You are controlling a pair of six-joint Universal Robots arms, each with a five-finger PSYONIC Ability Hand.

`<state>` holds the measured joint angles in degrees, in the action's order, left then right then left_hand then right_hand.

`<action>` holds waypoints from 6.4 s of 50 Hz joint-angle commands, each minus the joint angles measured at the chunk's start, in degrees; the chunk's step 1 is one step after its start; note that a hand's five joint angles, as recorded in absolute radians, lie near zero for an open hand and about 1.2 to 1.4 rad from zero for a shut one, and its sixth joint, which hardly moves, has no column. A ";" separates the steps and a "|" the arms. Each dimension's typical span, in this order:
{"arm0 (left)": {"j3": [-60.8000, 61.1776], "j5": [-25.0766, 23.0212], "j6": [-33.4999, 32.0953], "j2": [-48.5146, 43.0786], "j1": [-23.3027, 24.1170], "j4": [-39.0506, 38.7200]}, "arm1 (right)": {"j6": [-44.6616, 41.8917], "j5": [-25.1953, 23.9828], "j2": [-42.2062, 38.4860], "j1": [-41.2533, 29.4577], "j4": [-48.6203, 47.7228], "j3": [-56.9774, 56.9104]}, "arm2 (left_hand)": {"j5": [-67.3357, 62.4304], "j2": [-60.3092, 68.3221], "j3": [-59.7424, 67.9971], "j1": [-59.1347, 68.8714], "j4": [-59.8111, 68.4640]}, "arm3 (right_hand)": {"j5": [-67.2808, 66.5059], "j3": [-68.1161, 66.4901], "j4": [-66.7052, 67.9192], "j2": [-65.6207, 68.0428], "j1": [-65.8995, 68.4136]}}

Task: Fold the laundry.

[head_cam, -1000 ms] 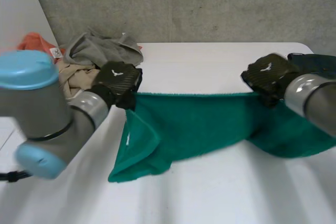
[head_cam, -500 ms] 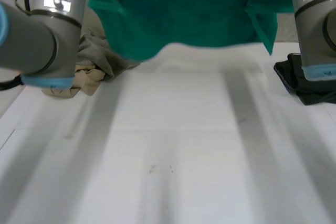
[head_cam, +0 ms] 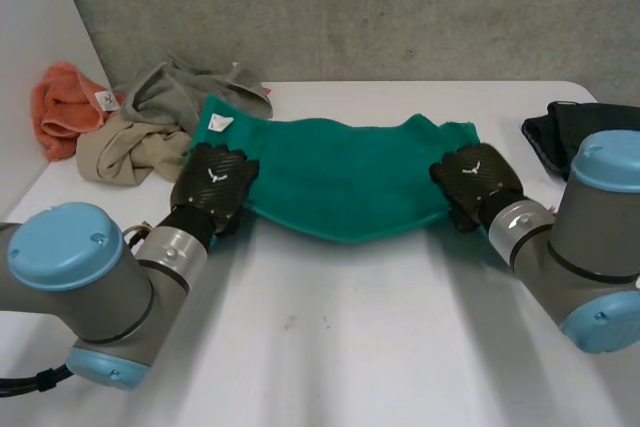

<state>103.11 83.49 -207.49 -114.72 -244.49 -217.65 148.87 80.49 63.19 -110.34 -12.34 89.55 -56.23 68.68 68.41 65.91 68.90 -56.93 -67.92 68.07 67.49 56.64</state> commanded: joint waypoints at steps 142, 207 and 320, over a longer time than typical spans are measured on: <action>-0.98 -0.52 9.74 0.30 -6.08 20.69 | 3.18 -5.08 -0.79 22.98 2.23 1.41 | 35.16 -37.61 -37.34 -34.84 -37.83 | -13.07 -12.08 11.93 12.51 23.36; -18.82 -0.17 5.08 -16.23 -4.24 21.39 | 3.00 -5.26 -0.79 23.24 1.79 3.52 | -7.52 5.07 5.33 7.84 4.84 | -13.07 -12.08 11.93 12.51 23.36; -7.68 9.95 6.50 -2.01 0.51 21.21 | -18.51 -5.08 7.11 22.27 18.56 6.33 | -13.77 11.32 11.59 14.09 11.10 | -13.07 -12.08 11.93 12.51 23.36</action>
<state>84.81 96.96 -195.26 -127.00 -244.13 -198.64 136.48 75.40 66.11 -88.55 -0.53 95.16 -55.95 68.30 67.76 64.96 68.43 -56.49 -67.83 68.07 66.56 56.54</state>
